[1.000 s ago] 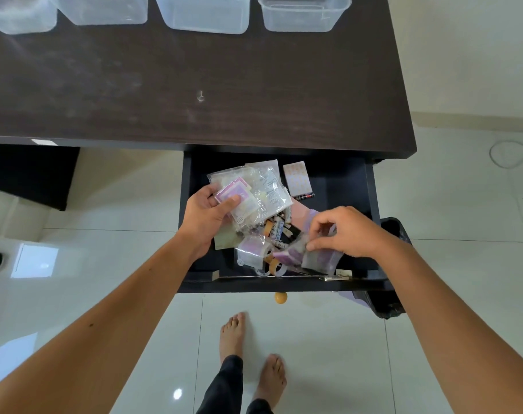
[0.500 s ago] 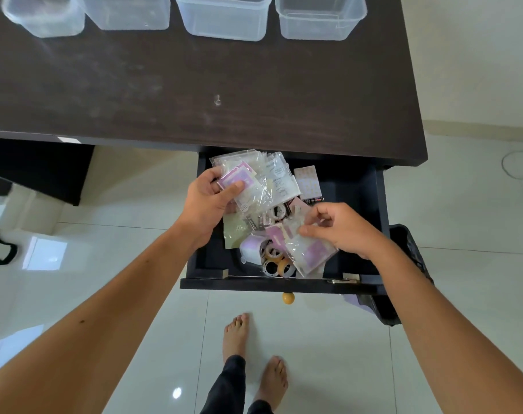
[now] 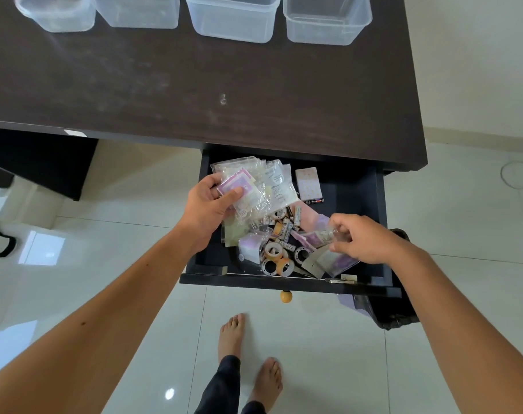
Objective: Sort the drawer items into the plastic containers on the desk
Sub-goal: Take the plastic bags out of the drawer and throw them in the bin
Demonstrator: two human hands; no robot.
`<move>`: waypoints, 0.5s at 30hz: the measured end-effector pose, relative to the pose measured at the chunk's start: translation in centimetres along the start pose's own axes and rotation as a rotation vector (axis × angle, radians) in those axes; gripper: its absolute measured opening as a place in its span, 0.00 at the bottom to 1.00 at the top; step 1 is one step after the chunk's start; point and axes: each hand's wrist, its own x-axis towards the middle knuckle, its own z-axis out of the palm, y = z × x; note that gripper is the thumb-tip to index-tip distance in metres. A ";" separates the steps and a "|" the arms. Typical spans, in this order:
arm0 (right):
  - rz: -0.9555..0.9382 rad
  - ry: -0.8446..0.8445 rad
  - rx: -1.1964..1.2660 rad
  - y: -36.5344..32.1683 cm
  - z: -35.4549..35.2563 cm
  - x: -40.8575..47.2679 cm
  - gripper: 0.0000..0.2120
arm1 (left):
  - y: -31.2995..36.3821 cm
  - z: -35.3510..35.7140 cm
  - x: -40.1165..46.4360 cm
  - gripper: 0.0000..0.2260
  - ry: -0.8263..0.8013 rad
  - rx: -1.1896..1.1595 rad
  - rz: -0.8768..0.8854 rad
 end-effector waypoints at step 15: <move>-0.160 0.270 1.127 -3.1 -3.0 -0.6 0.13 | 0.0 0.3 0.0 0.17 0.113 0.075 0.027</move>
